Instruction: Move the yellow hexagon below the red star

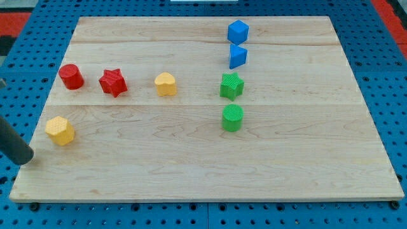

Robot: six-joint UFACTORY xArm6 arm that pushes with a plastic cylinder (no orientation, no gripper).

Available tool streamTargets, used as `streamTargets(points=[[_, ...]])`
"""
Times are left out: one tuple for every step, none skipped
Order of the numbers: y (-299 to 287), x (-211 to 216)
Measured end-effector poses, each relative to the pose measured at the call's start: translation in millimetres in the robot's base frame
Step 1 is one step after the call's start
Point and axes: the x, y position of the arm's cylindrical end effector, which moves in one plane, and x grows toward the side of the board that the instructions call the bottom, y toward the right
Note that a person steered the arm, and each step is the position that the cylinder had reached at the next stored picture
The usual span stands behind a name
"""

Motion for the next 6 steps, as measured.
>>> streamTargets(points=[[28, -8], [15, -31], [13, -46], [39, -52], [92, -52], [126, -63]])
